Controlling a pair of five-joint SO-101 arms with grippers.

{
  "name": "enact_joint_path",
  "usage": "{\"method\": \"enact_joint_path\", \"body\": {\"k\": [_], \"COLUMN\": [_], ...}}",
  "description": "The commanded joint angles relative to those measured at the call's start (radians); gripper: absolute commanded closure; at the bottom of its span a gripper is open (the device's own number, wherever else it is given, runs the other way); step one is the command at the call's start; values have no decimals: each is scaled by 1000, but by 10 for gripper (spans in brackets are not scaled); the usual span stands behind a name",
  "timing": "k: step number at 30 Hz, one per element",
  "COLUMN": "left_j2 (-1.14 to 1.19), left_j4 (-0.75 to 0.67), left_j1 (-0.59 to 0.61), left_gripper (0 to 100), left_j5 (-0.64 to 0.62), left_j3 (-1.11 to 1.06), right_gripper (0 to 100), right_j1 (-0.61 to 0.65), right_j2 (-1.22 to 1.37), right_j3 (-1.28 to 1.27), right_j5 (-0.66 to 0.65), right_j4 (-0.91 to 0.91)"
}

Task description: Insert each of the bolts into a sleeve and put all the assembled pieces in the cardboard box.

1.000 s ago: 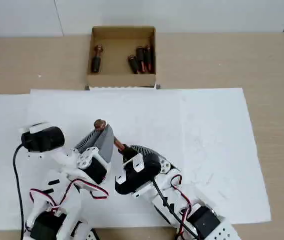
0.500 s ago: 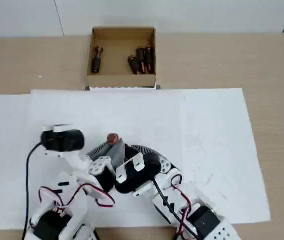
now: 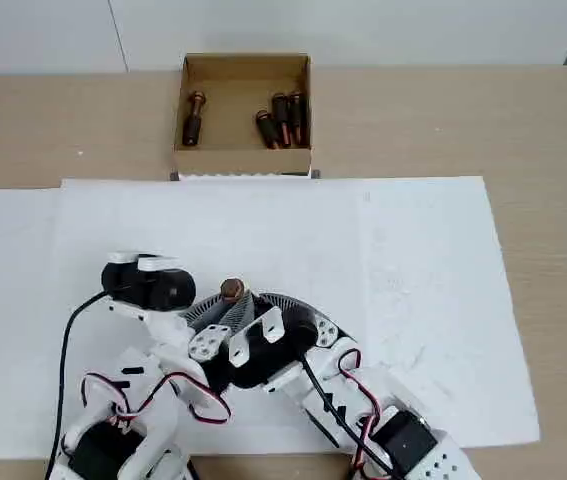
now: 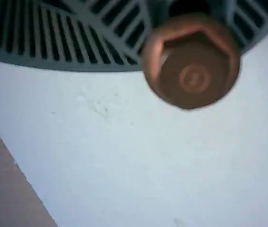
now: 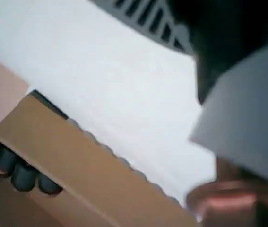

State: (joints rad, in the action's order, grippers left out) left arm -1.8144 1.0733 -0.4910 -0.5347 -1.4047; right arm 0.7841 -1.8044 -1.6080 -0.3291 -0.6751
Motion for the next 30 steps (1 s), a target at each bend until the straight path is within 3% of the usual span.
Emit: {"method": "enact_joint_path", "body": {"k": [1, 7, 21, 30], "left_j2": [2, 5, 2, 2], "left_j4": [12, 18, 14, 14], "left_j1": [8, 11, 80, 80], "left_gripper": [961, 745, 736, 739], "left_j5": [25, 25, 60, 55], "left_j3": [-10, -10, -1, 151], "right_gripper": [995, 995, 995, 995], "right_j1": [-12, -12, -12, -12], "right_j2": [-10, -10, -10, -10], "right_j3": [81, 72, 55, 29], "right_j5": [-11, -11, -11, -11], "right_j4": [35, 35, 28, 33]}}
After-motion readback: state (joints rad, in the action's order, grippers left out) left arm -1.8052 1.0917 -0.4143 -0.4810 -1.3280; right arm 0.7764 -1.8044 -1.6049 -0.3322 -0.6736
